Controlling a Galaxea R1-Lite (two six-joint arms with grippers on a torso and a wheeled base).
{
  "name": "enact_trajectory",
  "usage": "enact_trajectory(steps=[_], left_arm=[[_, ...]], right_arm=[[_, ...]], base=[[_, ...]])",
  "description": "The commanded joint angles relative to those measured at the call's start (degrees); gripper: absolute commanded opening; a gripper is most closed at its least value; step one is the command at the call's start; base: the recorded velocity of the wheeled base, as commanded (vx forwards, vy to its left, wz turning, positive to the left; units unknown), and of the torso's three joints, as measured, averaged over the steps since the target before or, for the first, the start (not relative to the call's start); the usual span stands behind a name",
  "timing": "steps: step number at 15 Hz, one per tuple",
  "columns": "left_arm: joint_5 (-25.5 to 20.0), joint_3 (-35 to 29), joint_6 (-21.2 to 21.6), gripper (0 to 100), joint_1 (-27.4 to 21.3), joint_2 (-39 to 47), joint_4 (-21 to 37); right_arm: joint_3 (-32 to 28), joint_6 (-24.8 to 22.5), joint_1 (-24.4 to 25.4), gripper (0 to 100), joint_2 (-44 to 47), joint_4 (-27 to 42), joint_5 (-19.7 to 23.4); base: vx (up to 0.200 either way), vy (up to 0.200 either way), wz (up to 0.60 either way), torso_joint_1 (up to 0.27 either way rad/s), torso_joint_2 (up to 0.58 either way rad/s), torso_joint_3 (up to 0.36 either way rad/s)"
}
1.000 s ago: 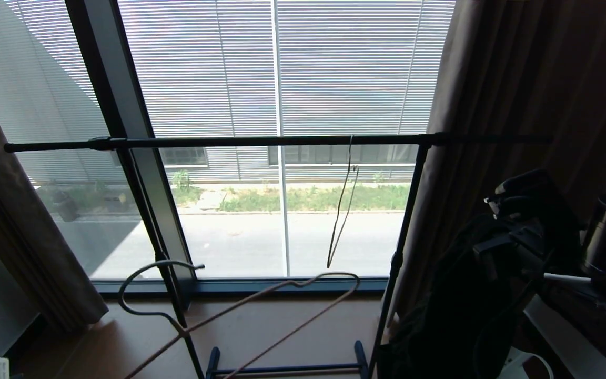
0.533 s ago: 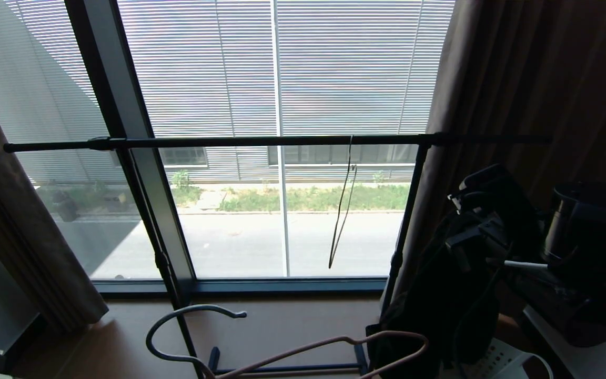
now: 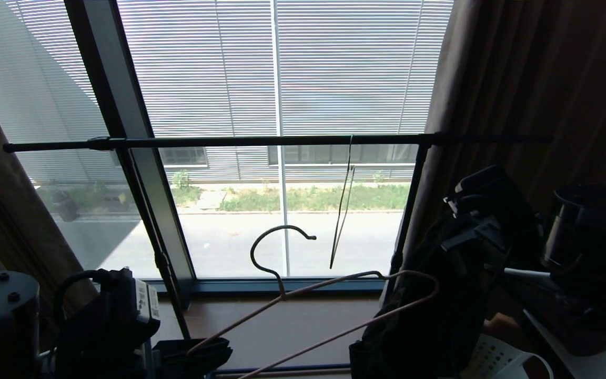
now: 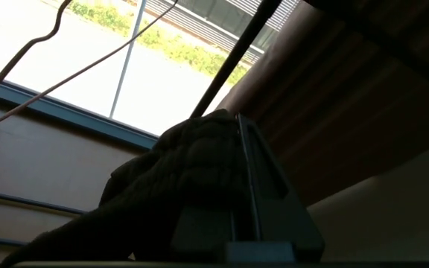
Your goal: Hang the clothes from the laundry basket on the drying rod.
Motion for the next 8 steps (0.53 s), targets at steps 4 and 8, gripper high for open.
enact_trajectory(steps=[4, 8], left_arm=[[8.03, -4.17, -0.06, 0, -0.31, 15.37, -9.24], [8.29, -6.64, -0.06, 0, -2.33, 19.41, -11.88]], right_arm=[[-0.06, 0.06, 2.70, 0, -0.46, -0.03, -6.03], [-1.82, 0.06, 8.15, 0, 1.39, 0.06, -7.17]], base=[[0.000, 0.000, 0.00, 0.000, 0.00, 0.000], [0.000, 0.000, 0.00, 0.000, 0.00, 0.000]])
